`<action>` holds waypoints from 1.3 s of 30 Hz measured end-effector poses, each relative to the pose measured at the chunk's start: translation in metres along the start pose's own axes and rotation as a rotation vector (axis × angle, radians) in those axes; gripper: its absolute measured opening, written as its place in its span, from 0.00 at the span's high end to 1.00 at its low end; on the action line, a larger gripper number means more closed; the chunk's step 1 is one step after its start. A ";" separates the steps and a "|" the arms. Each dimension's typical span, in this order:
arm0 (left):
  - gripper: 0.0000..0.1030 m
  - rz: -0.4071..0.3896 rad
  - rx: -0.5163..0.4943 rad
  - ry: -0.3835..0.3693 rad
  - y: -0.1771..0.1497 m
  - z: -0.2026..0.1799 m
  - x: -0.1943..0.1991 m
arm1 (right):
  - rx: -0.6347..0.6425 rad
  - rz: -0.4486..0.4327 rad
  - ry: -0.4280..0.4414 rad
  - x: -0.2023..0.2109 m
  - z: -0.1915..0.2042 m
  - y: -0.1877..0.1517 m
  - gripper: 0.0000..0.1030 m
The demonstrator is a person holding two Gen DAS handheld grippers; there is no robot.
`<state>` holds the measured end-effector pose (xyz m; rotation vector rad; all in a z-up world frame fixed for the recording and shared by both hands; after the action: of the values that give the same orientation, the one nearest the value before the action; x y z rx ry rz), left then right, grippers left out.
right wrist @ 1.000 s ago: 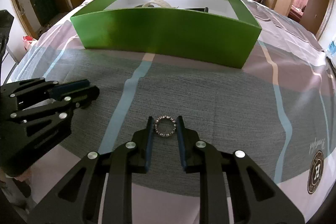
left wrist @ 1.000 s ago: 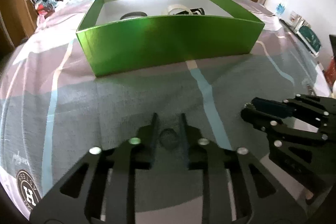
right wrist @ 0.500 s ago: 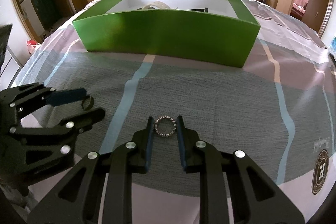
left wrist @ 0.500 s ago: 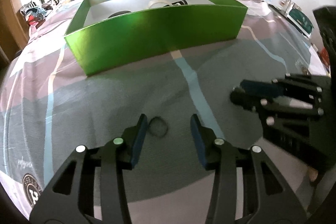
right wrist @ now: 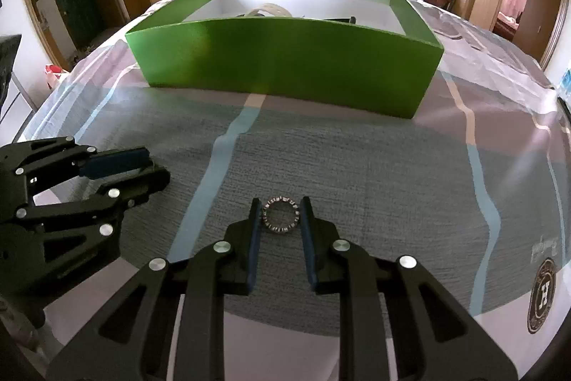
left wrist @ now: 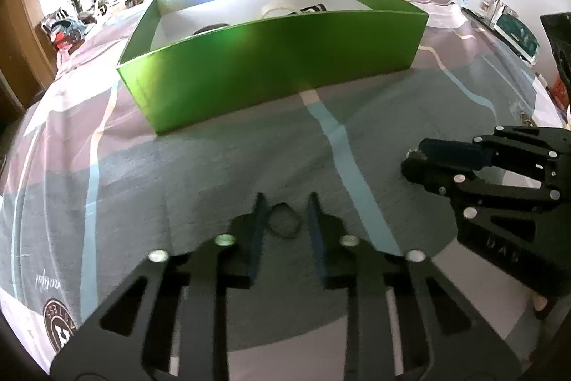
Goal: Organize jewelry
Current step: 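Carry the black ring into the box with the left tool while the right drops its ring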
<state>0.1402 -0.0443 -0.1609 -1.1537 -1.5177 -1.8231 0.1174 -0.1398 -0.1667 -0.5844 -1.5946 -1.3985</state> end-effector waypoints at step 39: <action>0.65 -0.215 0.210 0.168 0.159 0.089 0.002 | -0.176 -0.130 -0.070 -0.017 -0.052 0.154 0.68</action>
<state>0.2931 0.0009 -0.0720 -0.7454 -1.7388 -1.7915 0.2679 -0.1479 -0.1045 -0.6480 -1.5986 -1.6431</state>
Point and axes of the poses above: each gripper's, at about its wrist camera, not at the fingertips, and x roughly against the way its jaws point, z to its left, y to its top, the point moved 8 cm from there along -x, roughly the way its jaws point, and after that the axes turned 3 degrees about z, right-handed, at the moved point
